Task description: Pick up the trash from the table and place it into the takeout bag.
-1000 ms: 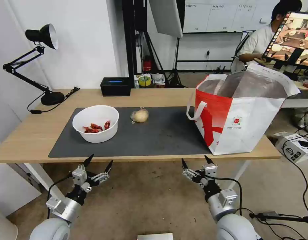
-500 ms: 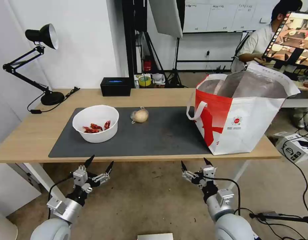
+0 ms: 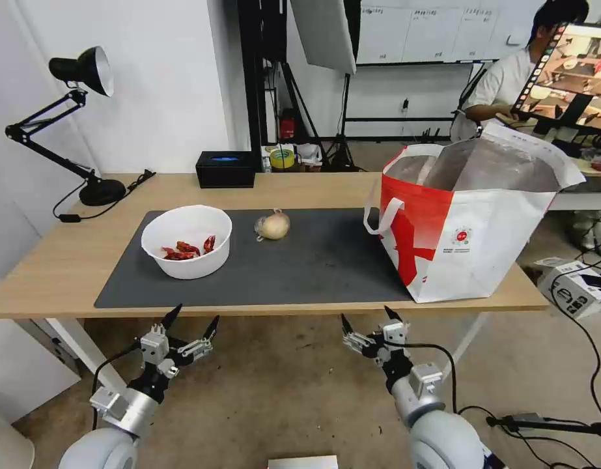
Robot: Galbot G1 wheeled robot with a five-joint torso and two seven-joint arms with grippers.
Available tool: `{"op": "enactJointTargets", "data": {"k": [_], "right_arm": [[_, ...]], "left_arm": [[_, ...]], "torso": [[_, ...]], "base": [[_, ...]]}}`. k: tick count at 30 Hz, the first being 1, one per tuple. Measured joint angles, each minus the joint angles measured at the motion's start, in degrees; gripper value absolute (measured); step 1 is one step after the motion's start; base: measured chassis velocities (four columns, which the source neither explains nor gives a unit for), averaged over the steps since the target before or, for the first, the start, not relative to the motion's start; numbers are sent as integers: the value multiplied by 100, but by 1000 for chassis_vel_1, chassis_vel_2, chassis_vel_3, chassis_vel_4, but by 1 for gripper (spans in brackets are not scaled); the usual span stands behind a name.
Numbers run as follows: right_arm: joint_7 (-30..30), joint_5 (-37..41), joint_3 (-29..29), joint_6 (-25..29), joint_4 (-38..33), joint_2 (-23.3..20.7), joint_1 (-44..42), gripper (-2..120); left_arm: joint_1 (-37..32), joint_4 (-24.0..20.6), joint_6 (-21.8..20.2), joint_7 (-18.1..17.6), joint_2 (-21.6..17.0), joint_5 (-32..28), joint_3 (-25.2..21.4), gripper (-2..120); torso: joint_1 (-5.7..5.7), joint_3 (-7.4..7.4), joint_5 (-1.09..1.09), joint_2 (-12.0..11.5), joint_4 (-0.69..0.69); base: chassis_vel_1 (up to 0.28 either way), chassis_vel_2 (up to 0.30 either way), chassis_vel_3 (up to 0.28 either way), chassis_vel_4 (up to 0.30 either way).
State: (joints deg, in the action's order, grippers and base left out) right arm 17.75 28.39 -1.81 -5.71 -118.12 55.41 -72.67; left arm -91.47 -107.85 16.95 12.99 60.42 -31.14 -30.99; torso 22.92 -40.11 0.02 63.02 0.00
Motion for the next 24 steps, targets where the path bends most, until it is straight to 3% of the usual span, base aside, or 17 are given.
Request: {"op": "enactJointTargets", "data": {"k": [7, 8, 16, 19, 24], "right_arm": [[-287, 723, 977, 50, 946, 34, 2087, 100], [-287, 723, 977, 50, 946, 34, 2087, 100], [-186, 1064, 2038, -238, 2518, 852, 4138, 100], [-186, 1077, 2114, -271, 2753, 1000, 4335, 100], [-177, 1209, 2300, -562, 3711, 1633, 4925, 100]], "left_arm": [[-5, -76, 0, -30, -23, 18, -52, 100], [-5, -76, 0, -30, -23, 18, -52, 100], [6, 5, -16, -42, -56, -34, -72, 100], [5, 19, -16, -41, -55, -38, -70, 100], [59, 137, 13, -33, -174, -119, -62, 100]], "torso": [[1, -1, 0, 0, 0], [1, -1, 0, 0, 0], [1, -1, -1, -1, -1], [0, 0, 1, 0, 0], [1, 0, 1, 0, -1]], "base": [[0, 0, 0, 0], [0, 0, 0, 0], [0, 0, 0, 0], [0, 0, 0, 0], [0, 0, 0, 0]]}}
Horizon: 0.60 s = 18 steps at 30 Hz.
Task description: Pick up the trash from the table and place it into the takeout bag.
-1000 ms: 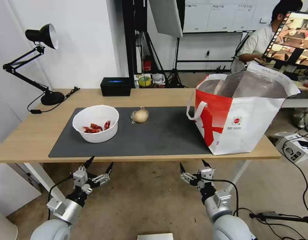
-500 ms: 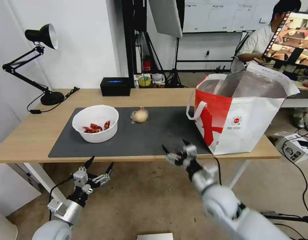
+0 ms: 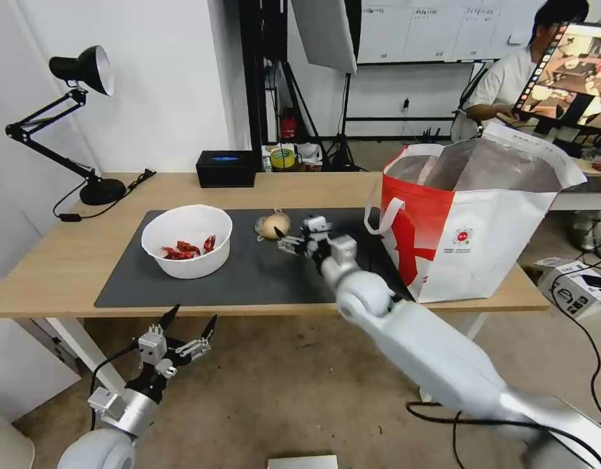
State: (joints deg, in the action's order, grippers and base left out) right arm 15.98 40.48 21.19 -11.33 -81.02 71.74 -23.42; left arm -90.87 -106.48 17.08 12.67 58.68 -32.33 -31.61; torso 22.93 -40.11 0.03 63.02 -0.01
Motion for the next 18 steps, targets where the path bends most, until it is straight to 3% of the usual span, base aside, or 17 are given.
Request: {"op": "enactJointTargets", "data": {"k": [7, 18], "right_arm": [[-152, 47, 91, -236, 1419, 818, 595, 100], [-358, -12, 151, -254, 2400, 1282, 1047, 100]], "left_arm": [[14, 67, 54, 20, -140, -119, -67, 100], [-56, 15, 106, 51, -65, -65, -74, 100]], "torso": [[0, 0, -1, 0, 0], [-1, 0, -1, 0, 0]], "base": [[0, 0, 0, 0], [0, 0, 0, 0]]}}
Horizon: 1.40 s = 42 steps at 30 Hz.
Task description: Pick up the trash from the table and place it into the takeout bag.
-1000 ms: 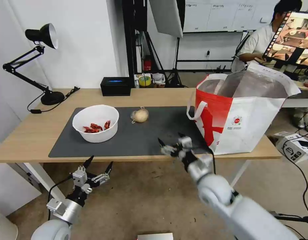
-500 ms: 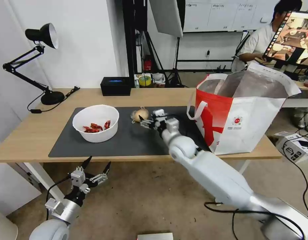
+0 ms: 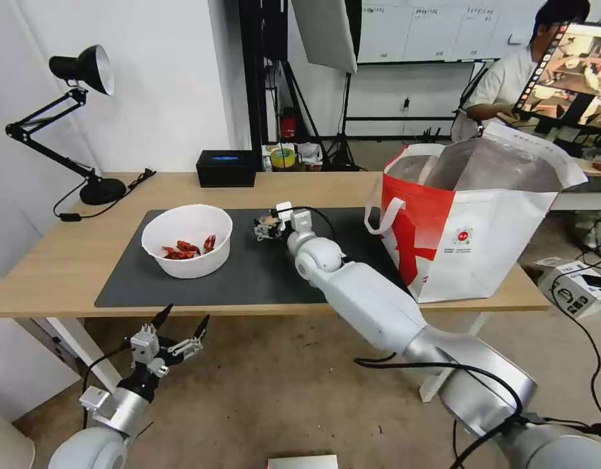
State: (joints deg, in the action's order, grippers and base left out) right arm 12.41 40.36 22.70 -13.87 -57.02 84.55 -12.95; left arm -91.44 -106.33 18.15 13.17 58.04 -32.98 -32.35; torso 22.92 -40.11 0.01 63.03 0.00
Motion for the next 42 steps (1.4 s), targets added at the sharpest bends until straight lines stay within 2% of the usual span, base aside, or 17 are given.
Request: {"op": "enactJointTargets", "data": {"k": [7, 16, 28, 30, 31, 35, 40, 42], "right_arm": [[-102, -28, 52, -37, 374, 139, 135, 100], [-300, -36, -160, -39, 1068, 411, 258, 100], [-545, -49, -174, 2, 1260, 458, 290, 100], [-564, -14, -169, 0, 1200, 426, 284, 92], [-564, -14, -169, 0, 1200, 426, 284, 92], [-579, 10, -157, -16, 1091, 381, 207, 71], [-582, 9, -161, -19, 1014, 343, 127, 59], [-594, 5, -161, -17, 989, 327, 93, 48]], "left_arm": [[69, -45, -12, 3, -19, 27, 77, 100], [65, -66, -40, 1, 21, 85, 138, 100], [28, -85, -39, 0, -2, 90, 106, 100], [21, -87, -38, 0, 11, 95, 107, 100], [21, -87, -38, 0, 11, 95, 107, 100], [-20, -114, -35, -3, 59, 100, 109, 100], [-30, -147, -35, -7, 59, 105, 108, 100], [-24, -157, -35, -13, 48, 107, 107, 100]], "torso": [[0, 0, -1, 0, 1], [0, 0, -1, 0, 1], [0, 0, -1, 0, 0], [0, 0, -1, 0, 1], [0, 0, -1, 0, 1], [0, 1, -1, 0, 1], [-1, 1, -2, 0, 1], [-1, 1, -2, 0, 1]], "base": [[0, 0, 0, 0], [0, 0, 0, 0], [0, 0, 0, 0], [0, 0, 0, 0], [0, 0, 0, 0], [0, 0, 0, 0], [0, 0, 0, 0], [0, 0, 0, 0]]}}
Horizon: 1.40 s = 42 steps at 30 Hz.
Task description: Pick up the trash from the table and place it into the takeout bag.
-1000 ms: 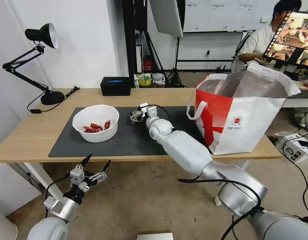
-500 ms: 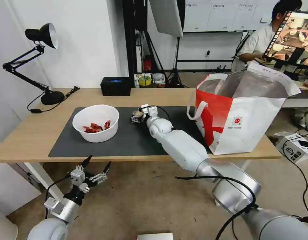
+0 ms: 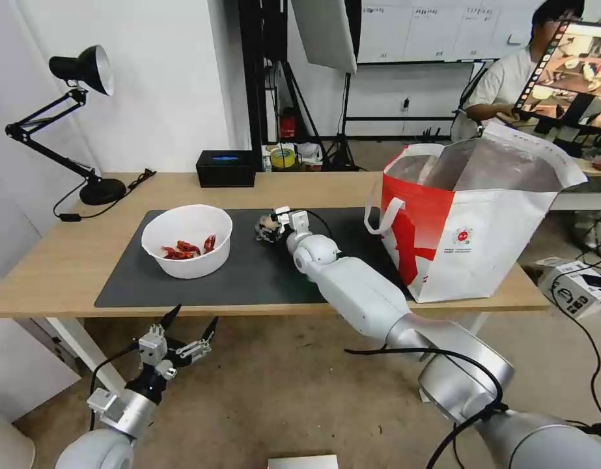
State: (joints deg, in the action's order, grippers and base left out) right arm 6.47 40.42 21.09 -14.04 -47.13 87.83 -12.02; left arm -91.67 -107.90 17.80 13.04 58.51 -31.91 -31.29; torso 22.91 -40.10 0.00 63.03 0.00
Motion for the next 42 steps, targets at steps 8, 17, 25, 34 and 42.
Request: {"op": "enactJointTargets", "data": {"k": [8, 17, 25, 34, 42], "right_arm": [[12, 21, 20, 3, -314, -150, -59, 19], [403, 107, 34, 25, -1608, -830, -448, 8], [842, -389, -295, 637, -3251, -1653, -1129, 8], [893, -751, -1267, 846, -5354, -2344, -2098, 7], [1025, -265, -2101, 528, -6407, -3240, -2303, 7]], "left_arm": [[4, -2, -1, -3, -12, 15, 16, 100], [-2, -95, -7, -15, 4, 30, 29, 100], [-38, -174, -17, -26, 76, 76, 15, 100], [-95, -277, -58, -40, 73, 114, 21, 100], [-202, -445, -134, -51, 104, 218, 30, 100]], "torso": [[0, -1, 0, 0, 0], [0, -1, -1, 0, 0], [0, 0, -1, 0, 0], [0, 0, -1, 0, 0], [0, 0, -1, 0, 0]], "base": [[0, 0, 0, 0], [0, 0, 0, 0], [0, 0, 0, 0], [0, 0, 0, 0], [0, 0, 0, 0]]}}
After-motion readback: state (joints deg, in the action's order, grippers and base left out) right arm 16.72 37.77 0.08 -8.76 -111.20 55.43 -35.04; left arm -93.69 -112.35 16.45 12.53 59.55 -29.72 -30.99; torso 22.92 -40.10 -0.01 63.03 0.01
